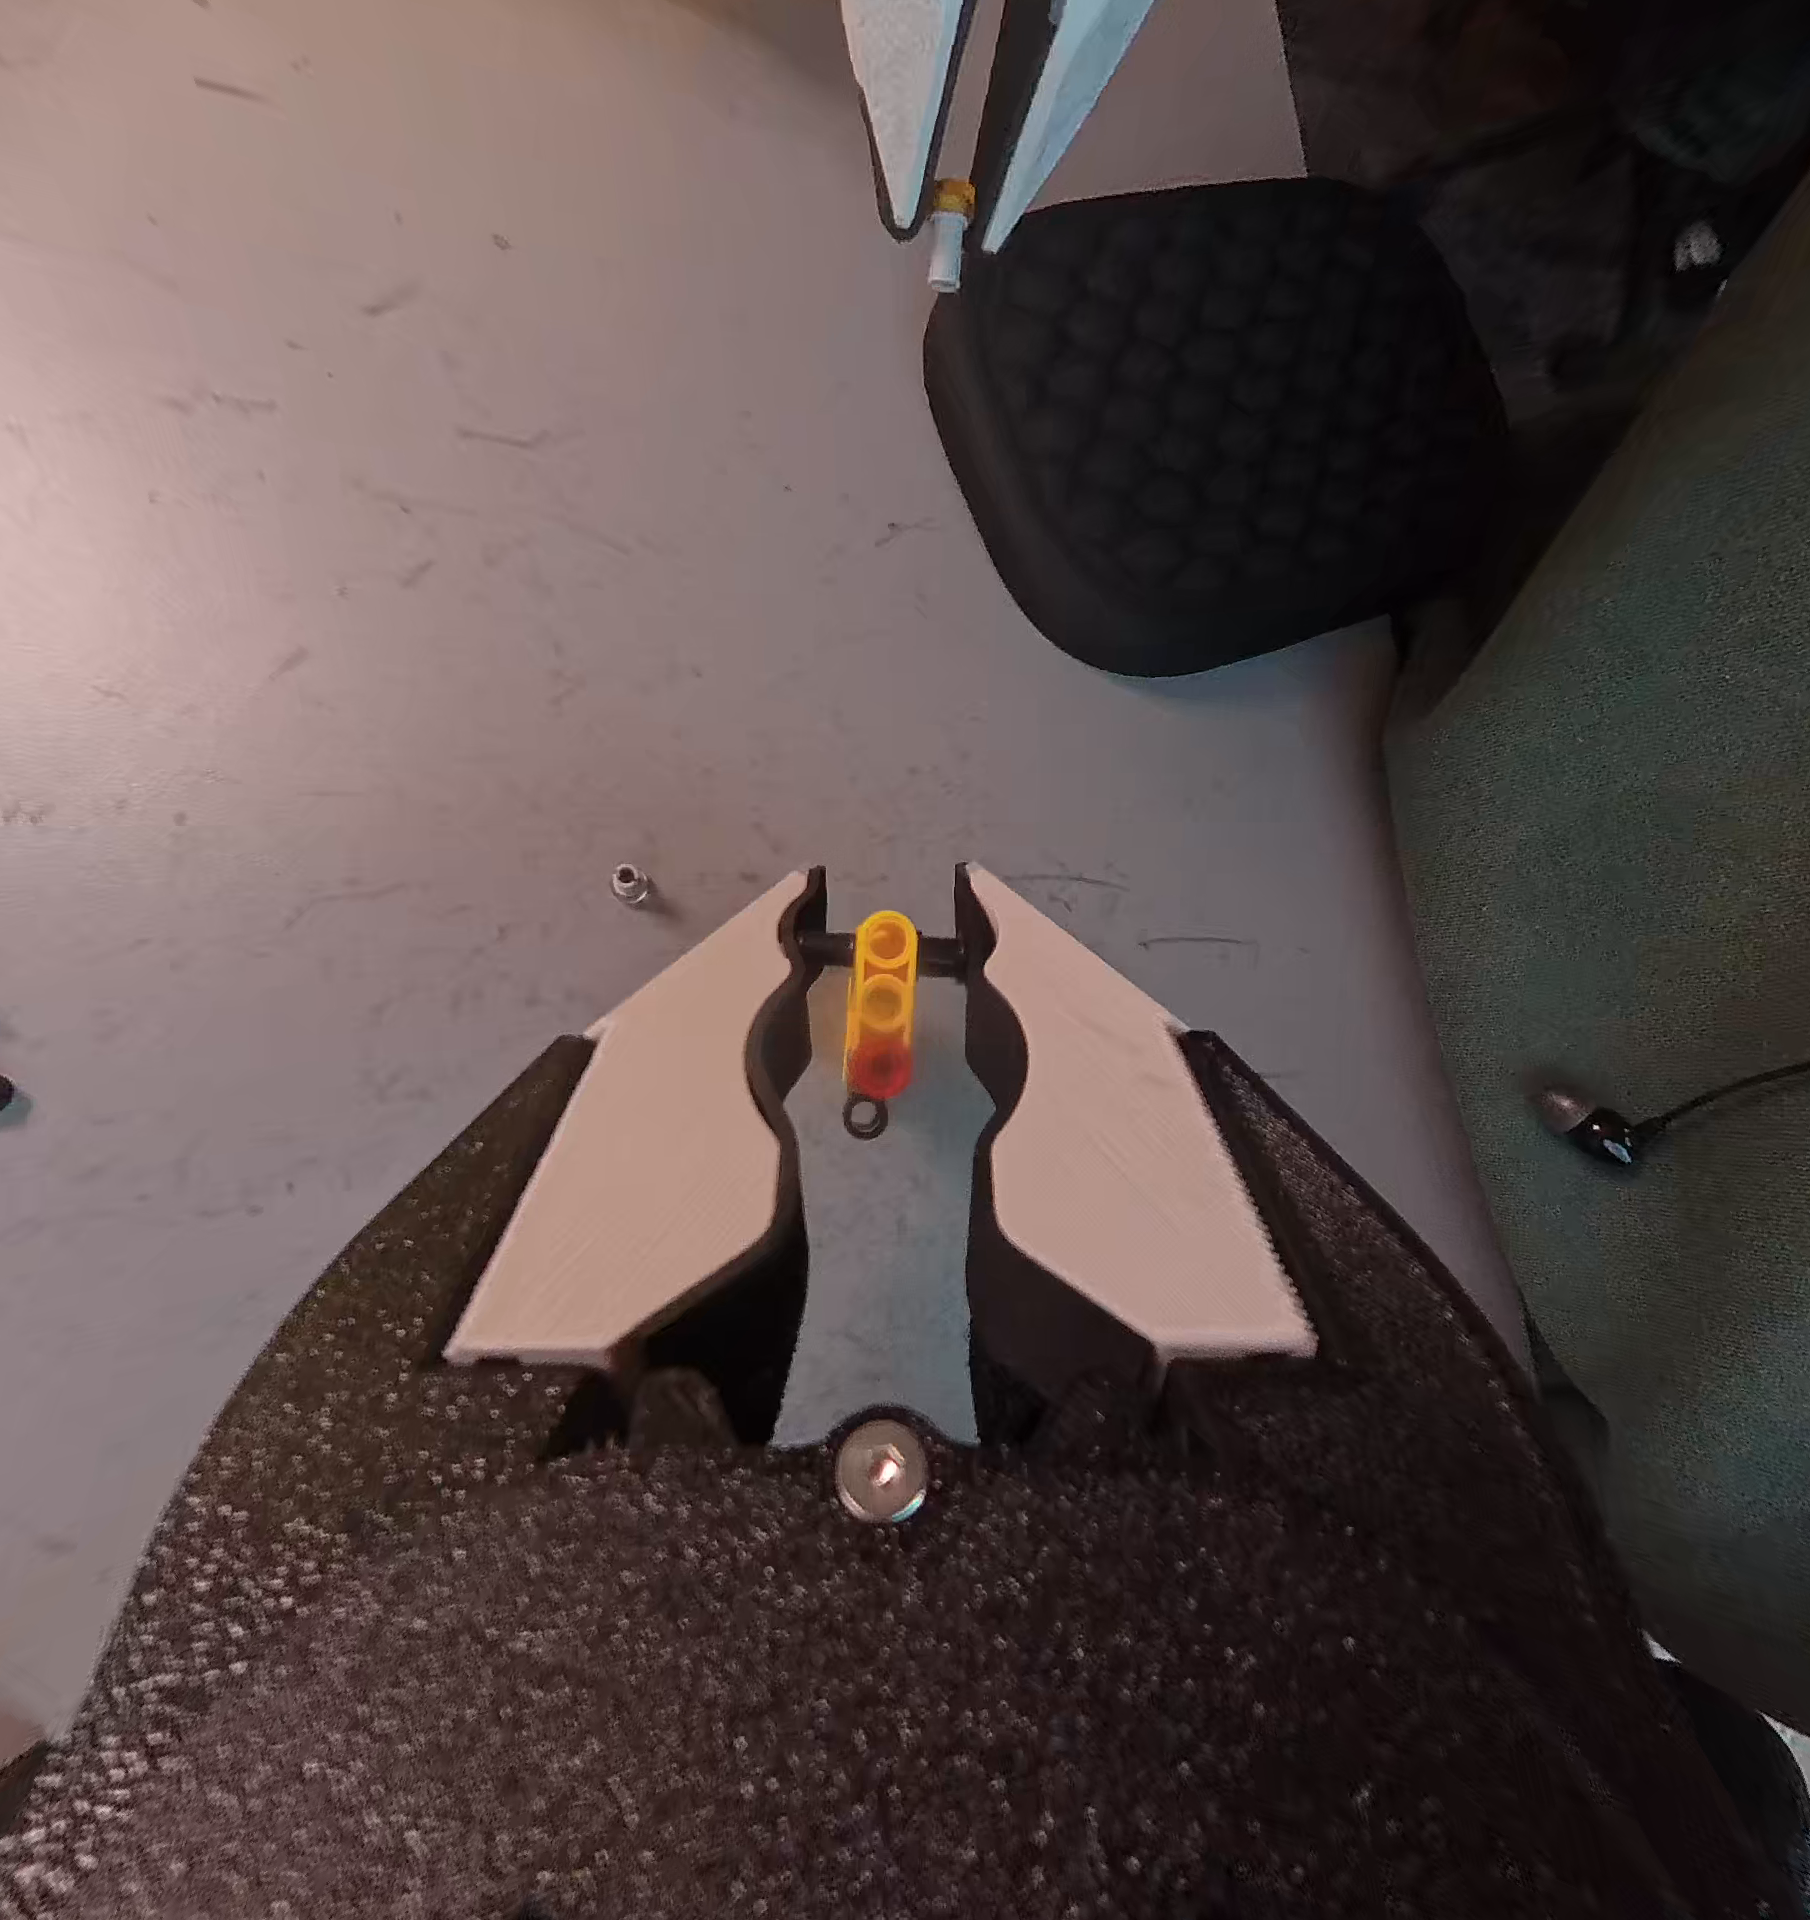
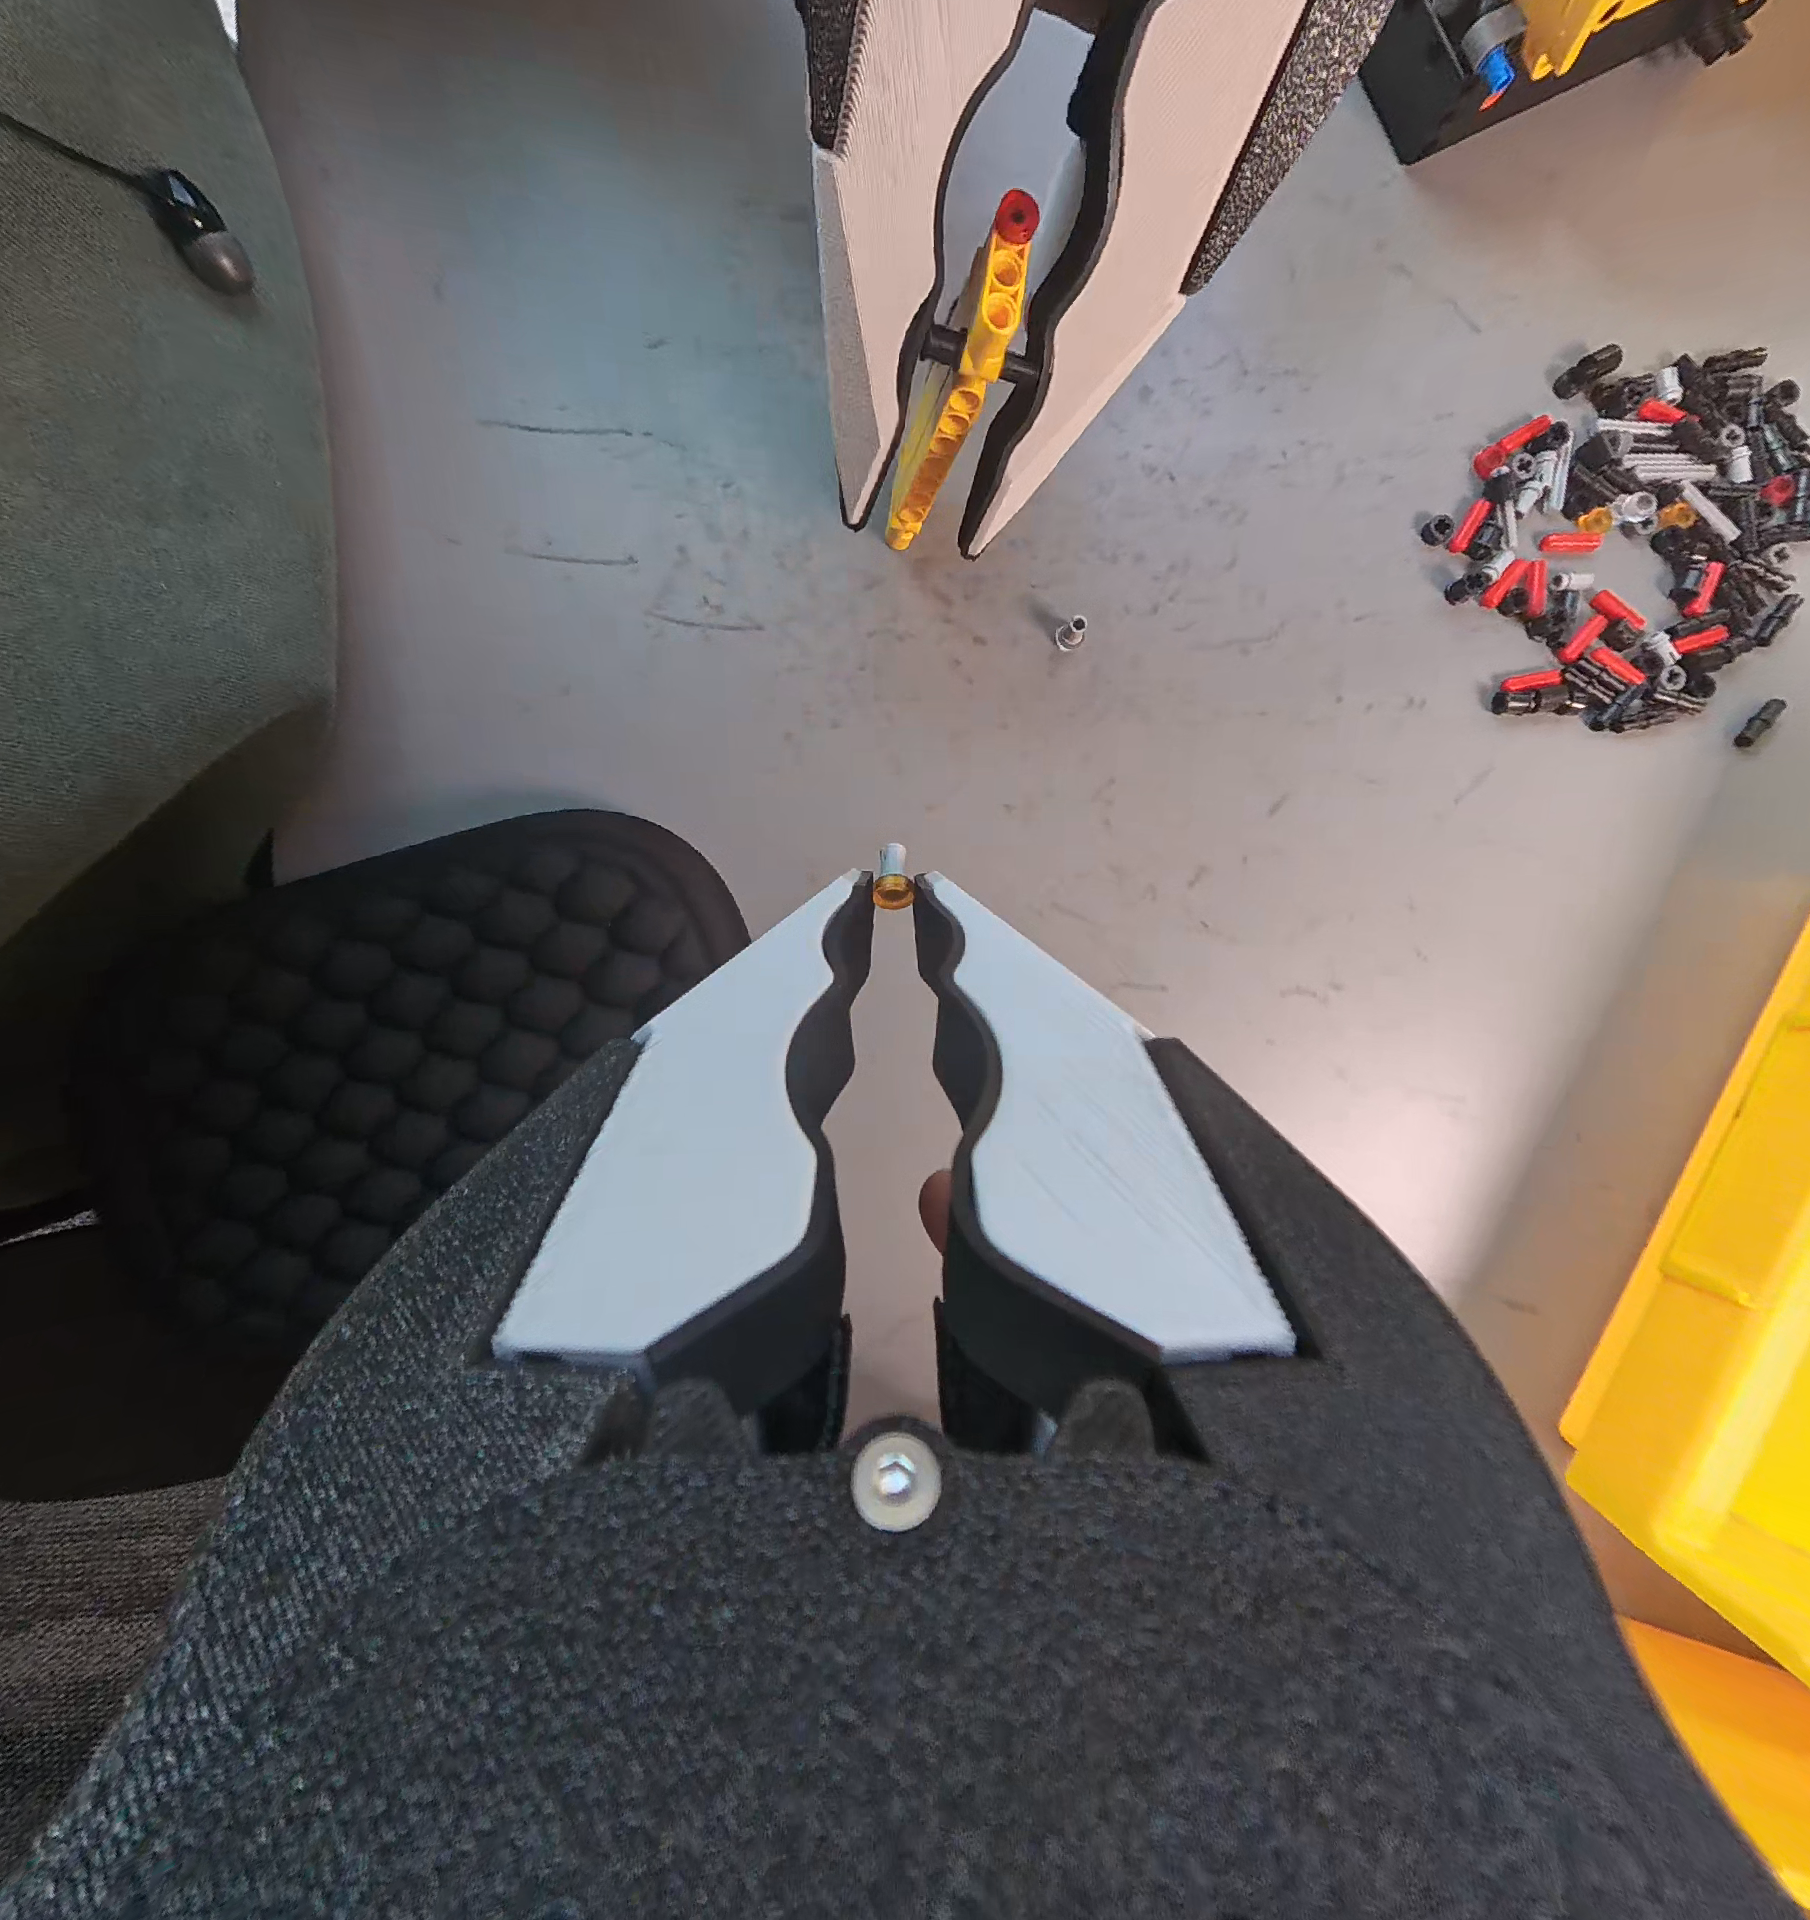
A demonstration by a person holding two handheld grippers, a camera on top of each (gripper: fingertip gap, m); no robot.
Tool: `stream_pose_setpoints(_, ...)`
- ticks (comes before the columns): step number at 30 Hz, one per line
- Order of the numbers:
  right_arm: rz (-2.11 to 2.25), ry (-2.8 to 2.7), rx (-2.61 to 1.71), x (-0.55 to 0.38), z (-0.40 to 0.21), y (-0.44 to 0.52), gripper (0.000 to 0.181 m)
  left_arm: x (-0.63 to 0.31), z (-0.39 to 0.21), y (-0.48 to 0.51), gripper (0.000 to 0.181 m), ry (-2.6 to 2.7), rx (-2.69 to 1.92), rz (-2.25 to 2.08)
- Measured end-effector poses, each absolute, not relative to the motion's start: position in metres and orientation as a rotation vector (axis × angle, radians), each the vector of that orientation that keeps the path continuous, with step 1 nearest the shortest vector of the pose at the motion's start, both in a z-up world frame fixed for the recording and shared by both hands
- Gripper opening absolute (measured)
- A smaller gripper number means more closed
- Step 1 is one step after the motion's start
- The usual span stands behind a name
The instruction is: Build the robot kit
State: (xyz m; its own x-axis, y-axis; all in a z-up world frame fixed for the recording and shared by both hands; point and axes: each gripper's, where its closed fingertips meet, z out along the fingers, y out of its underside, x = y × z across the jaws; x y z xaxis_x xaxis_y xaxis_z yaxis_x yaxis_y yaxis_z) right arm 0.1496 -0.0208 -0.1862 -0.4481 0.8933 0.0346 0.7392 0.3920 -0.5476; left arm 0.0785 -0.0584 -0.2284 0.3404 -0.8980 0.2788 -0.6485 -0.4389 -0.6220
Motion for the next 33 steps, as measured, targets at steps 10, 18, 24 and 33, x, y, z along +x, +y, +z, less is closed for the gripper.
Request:
stream_pose_setpoints(10, 0.671, -2.339, -1.415, 0.147, -0.187, -0.022, 0.007, 0.079, -0.228, -0.064, 0.024, 1.374, -2.176, -0.795)
stream_pose_setpoints(18, 0.672, -2.343, -1.412, 0.145, -0.187, -0.024, 0.007, 0.078, -0.227, -0.067, 0.027, 1.380, -2.151, -0.761)
stream_pose_setpoints(24, 0.674, -2.346, -1.408, 0.144, -0.186, -0.025, 0.007, 0.078, -0.224, -0.071, 0.031, 1.377, -2.118, -0.749)
stream_pose_setpoints(33, 0.707, -2.338, -1.367, 0.134, -0.180, -0.029, 0.007, 0.072, -0.214, -0.069, 0.037, 1.314, -2.058, -0.718)
